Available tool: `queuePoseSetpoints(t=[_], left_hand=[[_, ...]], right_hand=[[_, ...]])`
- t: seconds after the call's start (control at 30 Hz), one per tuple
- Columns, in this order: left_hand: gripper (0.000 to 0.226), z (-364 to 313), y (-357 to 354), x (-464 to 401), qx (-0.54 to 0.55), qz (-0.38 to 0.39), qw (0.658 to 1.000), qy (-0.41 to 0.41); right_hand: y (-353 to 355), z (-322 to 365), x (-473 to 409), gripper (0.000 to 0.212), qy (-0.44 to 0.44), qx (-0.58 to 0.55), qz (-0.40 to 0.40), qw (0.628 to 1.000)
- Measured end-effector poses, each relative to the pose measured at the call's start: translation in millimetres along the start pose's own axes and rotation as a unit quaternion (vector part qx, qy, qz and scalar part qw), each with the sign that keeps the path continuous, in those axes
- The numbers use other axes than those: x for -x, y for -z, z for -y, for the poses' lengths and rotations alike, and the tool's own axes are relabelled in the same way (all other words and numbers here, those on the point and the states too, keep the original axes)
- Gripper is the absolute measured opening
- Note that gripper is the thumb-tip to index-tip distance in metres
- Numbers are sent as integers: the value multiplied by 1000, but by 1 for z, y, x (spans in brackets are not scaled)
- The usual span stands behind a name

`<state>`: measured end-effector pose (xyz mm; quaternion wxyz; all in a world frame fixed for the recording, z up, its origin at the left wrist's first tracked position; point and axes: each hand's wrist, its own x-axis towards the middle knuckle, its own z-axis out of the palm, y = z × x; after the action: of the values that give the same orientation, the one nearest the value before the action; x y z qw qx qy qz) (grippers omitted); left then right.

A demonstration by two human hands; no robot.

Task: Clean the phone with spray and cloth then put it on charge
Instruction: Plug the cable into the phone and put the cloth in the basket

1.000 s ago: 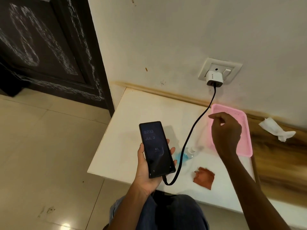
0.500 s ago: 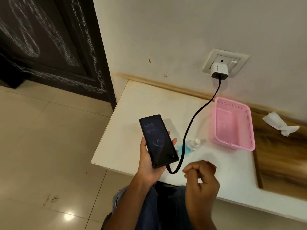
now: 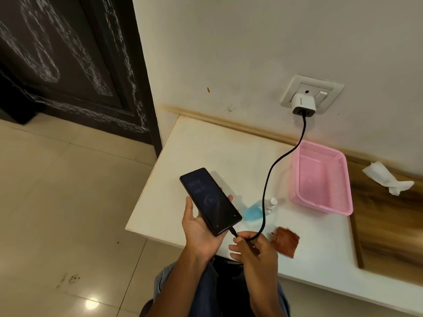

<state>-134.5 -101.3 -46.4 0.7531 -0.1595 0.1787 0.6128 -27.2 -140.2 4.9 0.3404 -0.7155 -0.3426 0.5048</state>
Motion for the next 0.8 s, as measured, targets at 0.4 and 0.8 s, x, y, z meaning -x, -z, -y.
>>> queuePoseSetpoints(t=[0.4, 0.8], left_hand=[[83, -22, -5, -6, 2, -12, 995, -99], [73, -47, -38, -41, -52, -55, 993, -91]], right_hand=[[13, 48, -31, 12, 148, -17, -16, 989], [43, 108, -105, 13, 174, 96, 43, 979]])
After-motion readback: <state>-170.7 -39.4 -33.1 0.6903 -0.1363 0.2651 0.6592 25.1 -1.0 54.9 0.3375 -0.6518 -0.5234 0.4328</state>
